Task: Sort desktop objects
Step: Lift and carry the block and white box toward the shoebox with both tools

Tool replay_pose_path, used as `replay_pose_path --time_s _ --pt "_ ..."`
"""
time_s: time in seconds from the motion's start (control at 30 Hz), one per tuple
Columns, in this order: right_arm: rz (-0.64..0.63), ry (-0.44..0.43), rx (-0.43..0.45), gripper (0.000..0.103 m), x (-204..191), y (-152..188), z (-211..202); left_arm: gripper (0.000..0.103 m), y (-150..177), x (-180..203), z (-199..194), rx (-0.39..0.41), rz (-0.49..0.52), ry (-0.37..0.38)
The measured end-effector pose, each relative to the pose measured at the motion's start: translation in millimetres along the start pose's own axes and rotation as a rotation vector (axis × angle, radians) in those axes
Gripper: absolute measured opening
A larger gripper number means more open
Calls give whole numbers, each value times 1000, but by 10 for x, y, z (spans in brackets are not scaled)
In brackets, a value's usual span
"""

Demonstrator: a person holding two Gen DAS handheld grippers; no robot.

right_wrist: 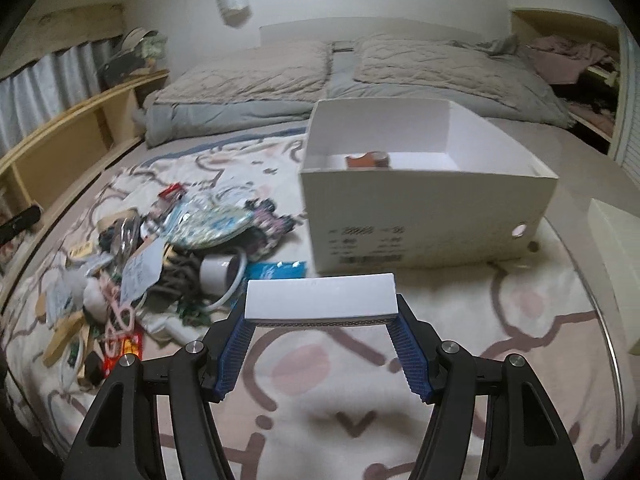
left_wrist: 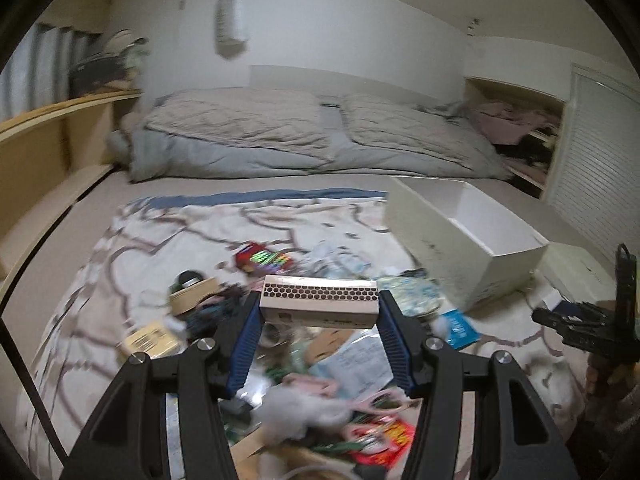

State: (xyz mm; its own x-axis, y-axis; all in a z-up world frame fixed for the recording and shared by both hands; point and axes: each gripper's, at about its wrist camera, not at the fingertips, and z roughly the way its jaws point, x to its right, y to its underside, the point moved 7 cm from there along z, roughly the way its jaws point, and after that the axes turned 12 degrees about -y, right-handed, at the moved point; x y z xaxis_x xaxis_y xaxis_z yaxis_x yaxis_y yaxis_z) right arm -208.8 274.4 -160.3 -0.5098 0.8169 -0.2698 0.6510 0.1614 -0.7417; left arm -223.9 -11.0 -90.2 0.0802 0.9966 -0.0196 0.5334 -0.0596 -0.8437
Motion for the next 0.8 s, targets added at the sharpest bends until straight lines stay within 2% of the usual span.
replay_pose_path --time_s 0.3,0.53,0.8 --pt "-23 47 66 67 181 -326 -207 56 -393 557 4 37 88 112" --pt "-20 45 127 67 329 -657 -321 56 -794 914 40 59 106 180" --pt "-20 44 192 67 528 -1034 -394 56 -1323 1407 96 112 144 221"
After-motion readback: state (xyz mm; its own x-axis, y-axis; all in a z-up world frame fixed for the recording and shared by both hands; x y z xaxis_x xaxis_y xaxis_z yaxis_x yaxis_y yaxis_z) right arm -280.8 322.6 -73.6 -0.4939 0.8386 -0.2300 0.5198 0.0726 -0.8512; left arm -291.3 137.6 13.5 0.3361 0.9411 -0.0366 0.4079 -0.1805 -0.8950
